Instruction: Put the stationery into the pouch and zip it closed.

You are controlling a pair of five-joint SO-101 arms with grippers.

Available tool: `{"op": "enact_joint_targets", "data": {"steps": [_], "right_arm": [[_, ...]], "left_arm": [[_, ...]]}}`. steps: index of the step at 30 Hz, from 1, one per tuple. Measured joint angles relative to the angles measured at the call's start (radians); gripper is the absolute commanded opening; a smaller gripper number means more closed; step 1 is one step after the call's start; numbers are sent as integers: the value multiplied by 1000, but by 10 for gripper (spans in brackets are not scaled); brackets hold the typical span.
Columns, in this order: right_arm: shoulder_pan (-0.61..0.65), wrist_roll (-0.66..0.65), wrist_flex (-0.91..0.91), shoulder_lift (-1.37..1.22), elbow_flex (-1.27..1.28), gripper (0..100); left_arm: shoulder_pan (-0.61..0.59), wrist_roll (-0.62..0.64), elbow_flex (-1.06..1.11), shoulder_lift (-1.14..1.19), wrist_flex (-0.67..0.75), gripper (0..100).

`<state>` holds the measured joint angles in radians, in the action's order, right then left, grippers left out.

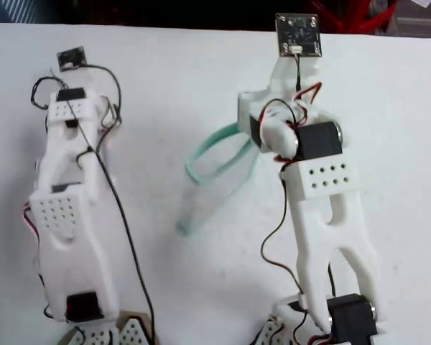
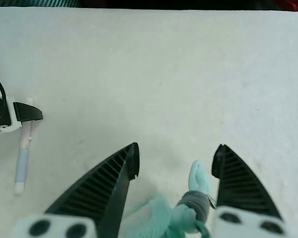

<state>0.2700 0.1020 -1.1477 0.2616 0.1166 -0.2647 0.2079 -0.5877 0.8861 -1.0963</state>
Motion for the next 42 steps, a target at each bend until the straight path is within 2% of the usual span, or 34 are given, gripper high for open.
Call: {"op": "enact_joint_targets", "data": {"steps": [3,13,18,23,27,30,33,37,42], "right_arm": [[0,0,0,0,0,240],[0,0,0,0,0,240],[0,0,0,0,0,240],[0,0,8,0,11,240],[0,0,8,0,14,240],[0,0,8,0,14,240],[0,0,8,0,14,240],[0,0,8,0,14,240],[0,0,46,2,40,240]], "left_arm": [[5,2,-115,58,-64,17],[5,-21,-394,192,-261,24],[3,-26,-526,196,-431,24],[35,-28,-763,196,-646,24],[58,-29,-902,195,-687,24],[58,-29,-881,161,-690,24],[60,-29,-755,37,-690,24],[91,-89,-480,-236,-690,24],[184,-121,-164,-658,-690,24]]}}
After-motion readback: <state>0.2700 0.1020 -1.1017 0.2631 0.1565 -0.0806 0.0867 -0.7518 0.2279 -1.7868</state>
